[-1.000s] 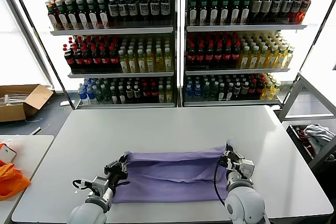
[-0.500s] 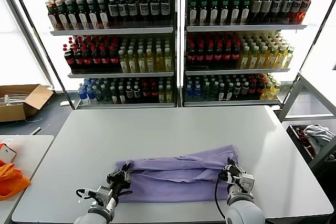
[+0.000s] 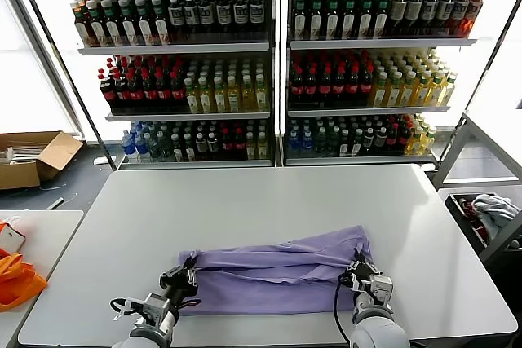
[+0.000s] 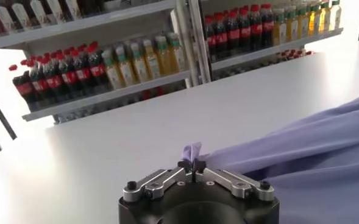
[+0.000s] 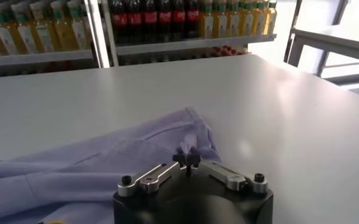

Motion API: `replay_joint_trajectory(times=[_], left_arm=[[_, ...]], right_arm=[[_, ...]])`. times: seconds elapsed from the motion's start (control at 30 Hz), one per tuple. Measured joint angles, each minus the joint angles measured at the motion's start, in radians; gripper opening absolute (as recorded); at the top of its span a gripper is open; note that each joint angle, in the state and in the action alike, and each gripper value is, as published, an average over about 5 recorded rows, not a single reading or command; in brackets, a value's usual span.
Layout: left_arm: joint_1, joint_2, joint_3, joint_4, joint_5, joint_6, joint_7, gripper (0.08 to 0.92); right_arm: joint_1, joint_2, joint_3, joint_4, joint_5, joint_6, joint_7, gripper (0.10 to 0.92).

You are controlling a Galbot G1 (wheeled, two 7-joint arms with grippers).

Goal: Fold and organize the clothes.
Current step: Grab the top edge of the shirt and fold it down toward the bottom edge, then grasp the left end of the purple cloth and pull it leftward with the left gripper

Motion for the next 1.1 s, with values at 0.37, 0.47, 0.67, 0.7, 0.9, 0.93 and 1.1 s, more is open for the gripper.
replay_joint_trajectory(times=[0.37, 0.47, 0.67, 0.7, 0.9, 0.93, 1.1], left_arm=[[0.037, -0.023, -0.003, -0.027, 0.036, 0.014, -0.007, 0.157], [0.046, -0.033, 0.001, -0.045, 0.042, 0.012, -0.013, 0.243], [0.052, -0.058, -0.003, -0.096, 0.056, 0.004, -0.033, 0.417], [0.052, -0.064, -0.006, -0.103, 0.058, 0.004, -0.037, 0.451], [0.063, -0.103, -0.03, -0.125, 0.065, 0.007, -0.063, 0.625], [0.066, -0.109, -0.035, -0.125, 0.066, 0.008, -0.066, 0.651], [0.078, -0.135, -0.049, -0.114, 0.062, 0.004, -0.081, 0.785]], right_arm=[[-0.021, -0.008, 0.005, 0.035, -0.015, -0.004, -0.026, 0.215], [-0.031, -0.016, 0.014, 0.075, -0.009, -0.003, -0.039, 0.301], [-0.042, -0.04, 0.032, 0.19, 0.006, -0.01, -0.051, 0.466], [-0.045, -0.043, 0.032, 0.207, 0.007, -0.011, -0.052, 0.509], [-0.053, -0.051, 0.033, 0.272, 0.014, -0.012, -0.056, 0.682], [-0.054, -0.053, 0.034, 0.278, 0.015, -0.011, -0.057, 0.708], [-0.056, -0.064, 0.033, 0.297, 0.02, -0.013, -0.06, 0.811]])
